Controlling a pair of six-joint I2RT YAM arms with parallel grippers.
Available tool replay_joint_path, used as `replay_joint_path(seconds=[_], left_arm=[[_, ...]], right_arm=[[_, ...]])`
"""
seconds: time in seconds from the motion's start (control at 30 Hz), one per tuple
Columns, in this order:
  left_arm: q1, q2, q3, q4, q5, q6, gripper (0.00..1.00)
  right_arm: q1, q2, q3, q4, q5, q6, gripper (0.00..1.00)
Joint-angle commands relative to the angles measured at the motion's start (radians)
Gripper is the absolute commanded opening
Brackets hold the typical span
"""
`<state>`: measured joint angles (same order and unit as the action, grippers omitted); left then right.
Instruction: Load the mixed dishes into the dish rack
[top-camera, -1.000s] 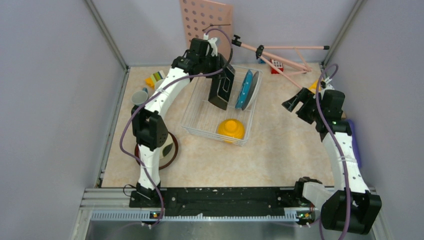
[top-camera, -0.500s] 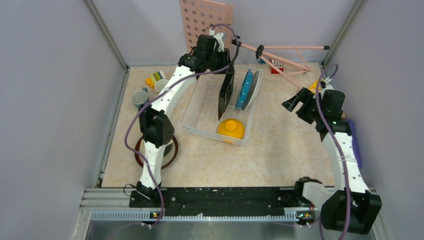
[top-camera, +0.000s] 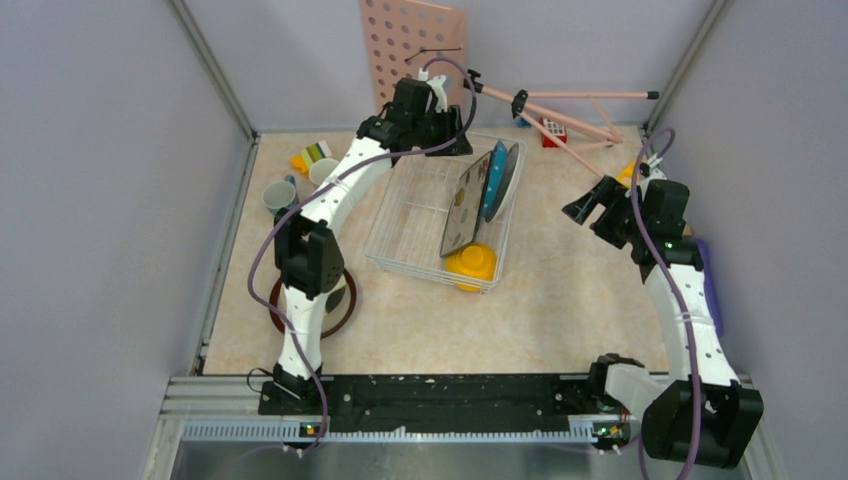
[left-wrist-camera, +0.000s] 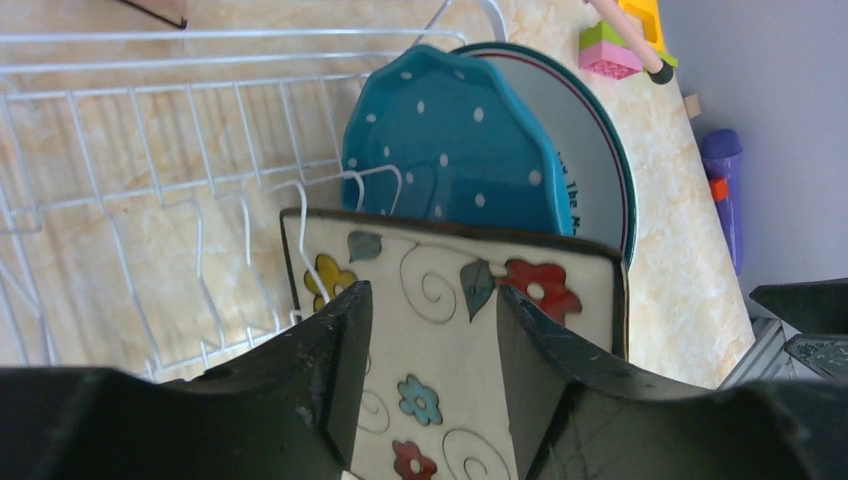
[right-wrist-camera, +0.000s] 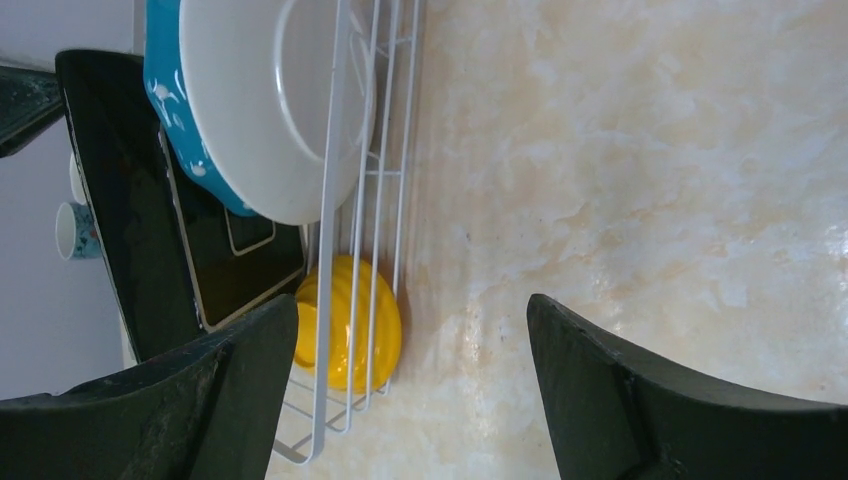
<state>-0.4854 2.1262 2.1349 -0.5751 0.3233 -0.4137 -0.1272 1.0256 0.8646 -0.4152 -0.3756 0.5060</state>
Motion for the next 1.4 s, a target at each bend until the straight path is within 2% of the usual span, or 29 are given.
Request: replay_joint_path(seconds=[0.0, 0.17, 0.33, 0.43, 0.57, 0.7, 0.83, 0.97, 1.03, 1.07, 1.23, 1.3, 1.37], left_arm=[[0.006, -0.197, -0.094, 0.109, -0.038, 0.016, 0.57], [0.044, -0.359, -0.263, 0.115, -0.098, 0.030, 0.65], [0.127, -0.547, -0.537, 0.143, -0.179, 0.035, 0.77], [0.190, -0.636, -0.695, 0.188, -0.176, 0.022, 0.78], [0.227, -0.702, -0.848, 0.235, -0.194, 0.005, 0.79], [0.240, -0.725, -0.972, 0.313, -0.187, -0.019, 0.78], [0.240, -0.699, -1.009, 0.308, -0.191, -0.037, 0.77], [0.242, -0.680, -1.032, 0.288, -0.169, -0.032, 0.76], [0.242, -0.680, -1.058, 0.312, -0.142, -0.035, 0.74], [0.242, -0.680, -1.071, 0.324, -0.123, -0.036, 0.73], [0.241, -0.676, -1.112, 0.352, -0.101, -0.034, 0.67], [0.240, -0.682, -1.131, 0.357, -0.102, -0.033, 0.66], [0.239, -0.690, -1.156, 0.372, -0.098, -0.035, 0.65]], right_arm=[[0.100, 0.015, 0.104, -0.037, 0.028, -0.018, 0.83], [0.311, 0.041, 0.188, -0.069, 0.105, 0.060, 0.83], [0.520, 0.086, 0.224, -0.034, 0.228, 0.144, 0.83], [0.638, 0.151, 0.263, -0.031, 0.329, 0.178, 0.82], [0.710, 0.237, 0.283, -0.020, 0.431, 0.233, 0.76], [0.779, 0.316, 0.319, -0.048, 0.557, 0.284, 0.73], [0.845, 0.416, 0.415, -0.139, 0.700, 0.334, 0.72], [0.893, 0.516, 0.535, -0.264, 0.819, 0.395, 0.66], [0.909, 0.560, 0.581, -0.306, 0.852, 0.414, 0.58], [0.913, 0.579, 0.600, -0.318, 0.858, 0.417, 0.50], [0.924, 0.655, 0.686, -0.355, 0.860, 0.413, 0.05], [0.929, 0.681, 0.721, -0.372, 0.883, 0.407, 0.00], [0.933, 0.705, 0.763, -0.395, 0.907, 0.400, 0.00]])
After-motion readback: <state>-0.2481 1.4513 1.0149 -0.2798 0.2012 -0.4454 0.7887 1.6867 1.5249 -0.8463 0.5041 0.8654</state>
